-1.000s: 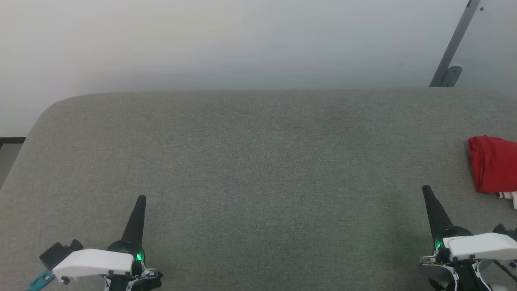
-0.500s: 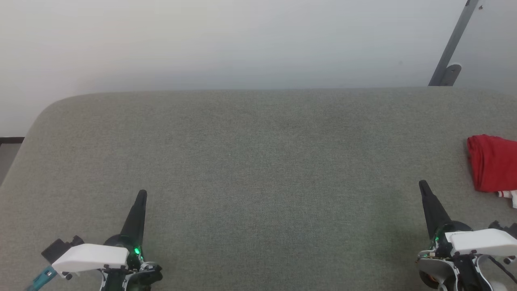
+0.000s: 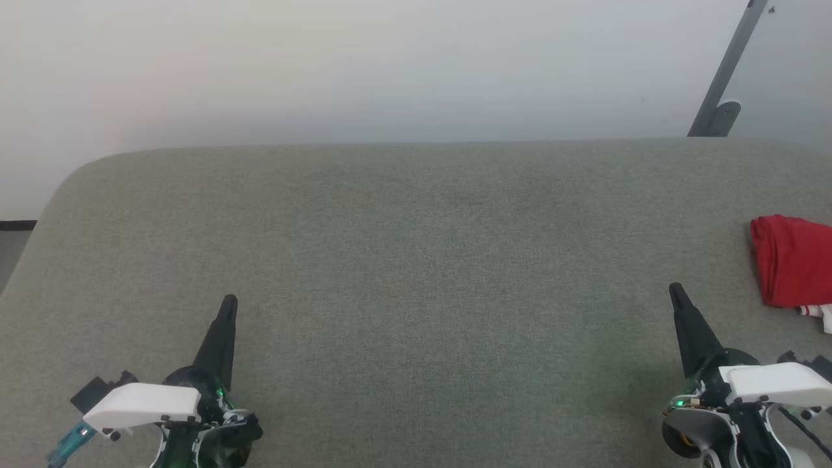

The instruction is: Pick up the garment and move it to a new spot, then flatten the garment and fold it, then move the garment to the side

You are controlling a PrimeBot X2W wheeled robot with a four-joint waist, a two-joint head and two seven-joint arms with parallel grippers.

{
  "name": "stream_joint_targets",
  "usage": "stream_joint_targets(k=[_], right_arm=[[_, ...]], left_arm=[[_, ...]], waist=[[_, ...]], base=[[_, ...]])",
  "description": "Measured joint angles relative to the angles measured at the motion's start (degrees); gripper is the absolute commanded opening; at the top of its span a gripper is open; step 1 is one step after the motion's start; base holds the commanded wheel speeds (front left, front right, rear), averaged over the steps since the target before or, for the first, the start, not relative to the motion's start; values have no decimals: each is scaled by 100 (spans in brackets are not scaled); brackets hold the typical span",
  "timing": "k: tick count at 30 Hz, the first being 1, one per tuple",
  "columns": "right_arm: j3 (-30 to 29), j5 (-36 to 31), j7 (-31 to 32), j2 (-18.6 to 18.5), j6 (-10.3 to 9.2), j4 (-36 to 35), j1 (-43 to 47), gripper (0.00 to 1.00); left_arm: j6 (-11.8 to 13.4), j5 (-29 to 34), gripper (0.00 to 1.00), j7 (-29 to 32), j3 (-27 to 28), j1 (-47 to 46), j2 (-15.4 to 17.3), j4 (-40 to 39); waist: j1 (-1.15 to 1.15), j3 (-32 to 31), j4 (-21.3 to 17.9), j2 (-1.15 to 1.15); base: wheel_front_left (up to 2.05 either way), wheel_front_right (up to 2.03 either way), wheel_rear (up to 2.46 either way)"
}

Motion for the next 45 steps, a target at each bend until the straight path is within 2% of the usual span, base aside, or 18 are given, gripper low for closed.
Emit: stream_joint_targets(k=[45], right_arm=[[1, 64, 9, 13, -1, 11, -13, 0]], left_arm=[[0, -30, 0, 76, 76, -32, -52, 13]], waist=[[0, 1, -2, 0]], base=[[0, 0, 0]])
